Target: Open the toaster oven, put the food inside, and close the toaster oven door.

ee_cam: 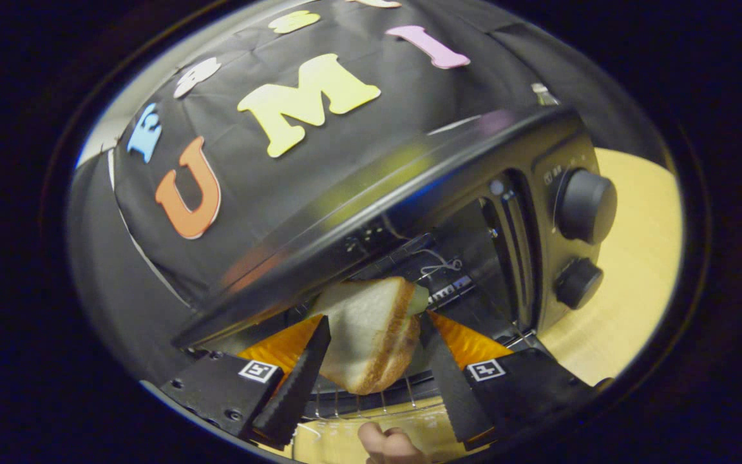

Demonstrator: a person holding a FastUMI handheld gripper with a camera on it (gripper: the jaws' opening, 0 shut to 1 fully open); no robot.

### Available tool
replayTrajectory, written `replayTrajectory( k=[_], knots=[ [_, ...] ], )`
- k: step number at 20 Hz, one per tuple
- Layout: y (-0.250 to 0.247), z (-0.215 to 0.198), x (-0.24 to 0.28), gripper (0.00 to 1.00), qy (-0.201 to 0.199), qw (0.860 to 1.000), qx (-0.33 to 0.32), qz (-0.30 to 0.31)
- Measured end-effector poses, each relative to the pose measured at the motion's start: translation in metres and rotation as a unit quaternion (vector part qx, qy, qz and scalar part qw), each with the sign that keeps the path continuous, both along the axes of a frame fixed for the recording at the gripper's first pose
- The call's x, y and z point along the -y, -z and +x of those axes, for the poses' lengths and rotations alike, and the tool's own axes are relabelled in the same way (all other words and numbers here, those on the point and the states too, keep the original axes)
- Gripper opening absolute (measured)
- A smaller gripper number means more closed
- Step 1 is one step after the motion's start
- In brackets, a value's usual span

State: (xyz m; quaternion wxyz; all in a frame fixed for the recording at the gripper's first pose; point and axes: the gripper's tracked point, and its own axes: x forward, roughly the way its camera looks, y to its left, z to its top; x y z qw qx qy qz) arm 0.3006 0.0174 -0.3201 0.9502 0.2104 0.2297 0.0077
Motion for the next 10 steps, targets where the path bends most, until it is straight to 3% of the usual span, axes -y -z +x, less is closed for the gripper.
replayTrajectory(
  k=[4, 10],
  knots=[
    [-0.002, -0.011, 0.012, 1.0, 0.014, 0.995, 0.003, -0.103],
    [-0.015, -0.059, 0.002, 1.0, -0.012, 0.99, 0.015, -0.143]
  ],
)
